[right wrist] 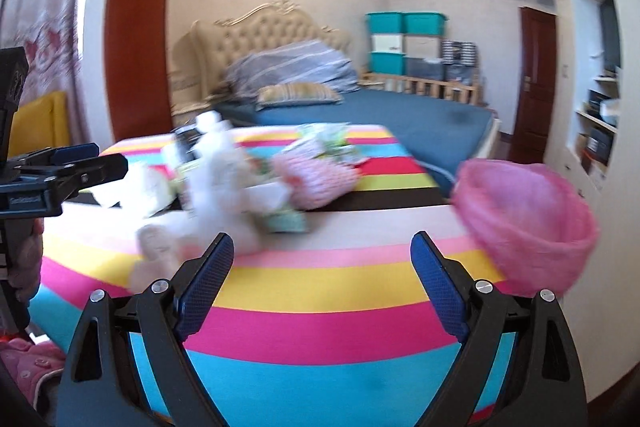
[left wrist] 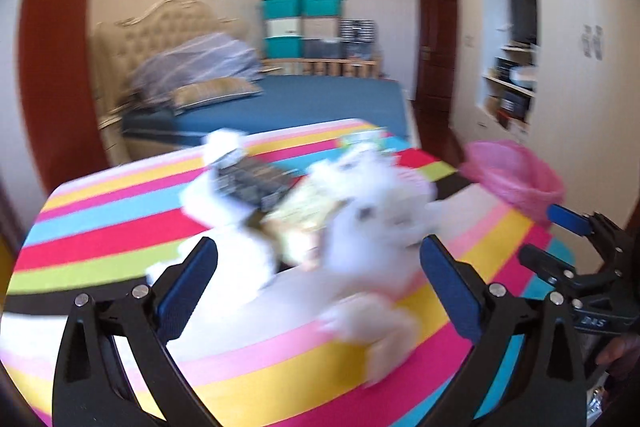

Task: Collect trash
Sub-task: 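Open both grippers to drop the net and foam block into the bin, then grasp a rolled white tissue with the right gripper while the left gripper reaches crumpled tissue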

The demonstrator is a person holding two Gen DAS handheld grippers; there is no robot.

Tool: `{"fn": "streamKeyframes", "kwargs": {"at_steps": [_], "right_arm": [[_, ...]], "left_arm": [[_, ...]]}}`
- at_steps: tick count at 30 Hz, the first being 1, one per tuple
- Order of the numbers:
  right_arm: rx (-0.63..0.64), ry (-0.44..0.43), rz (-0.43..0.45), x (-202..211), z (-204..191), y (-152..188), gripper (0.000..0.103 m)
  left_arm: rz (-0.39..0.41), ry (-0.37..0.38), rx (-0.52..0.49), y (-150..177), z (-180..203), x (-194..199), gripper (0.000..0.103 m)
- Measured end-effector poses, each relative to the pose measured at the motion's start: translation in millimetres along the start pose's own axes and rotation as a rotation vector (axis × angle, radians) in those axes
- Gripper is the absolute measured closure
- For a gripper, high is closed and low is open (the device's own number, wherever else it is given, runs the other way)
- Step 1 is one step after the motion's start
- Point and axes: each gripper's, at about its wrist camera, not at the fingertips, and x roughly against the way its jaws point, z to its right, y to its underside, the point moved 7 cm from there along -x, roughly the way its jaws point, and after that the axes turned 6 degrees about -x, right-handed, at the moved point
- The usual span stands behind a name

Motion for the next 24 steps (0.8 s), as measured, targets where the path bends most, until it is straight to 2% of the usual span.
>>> {"fn": "streamKeyframes", "kwargs": {"at_steps": [4,11,17,24], "right_arm": [[0.06,-0.059,-0.053,-12.1,-50.2,6.8,0.018],[0.199,-0.11,-0.125,-36.6,-117.6,18.4,0.018],[0.227,-0.092,-0.171,-57.2,-140.1,23.1,0.018],[0.246,-0.061,-0.199,-69.4,-144.4,25.4,0.022]], "left_arm": [[-0.027,-0.058,0.088,26.2,-44.8,7.9,0.005],[-0.03,-0.117,0.167,46.8,-89.5,23.5,0.005],[-0.035,-0.142,0.18,60.2,-104.7,30.5,0.005],[-0.059,-0.129,0.212,70.9,-110.0,29.5,0.005]]}}
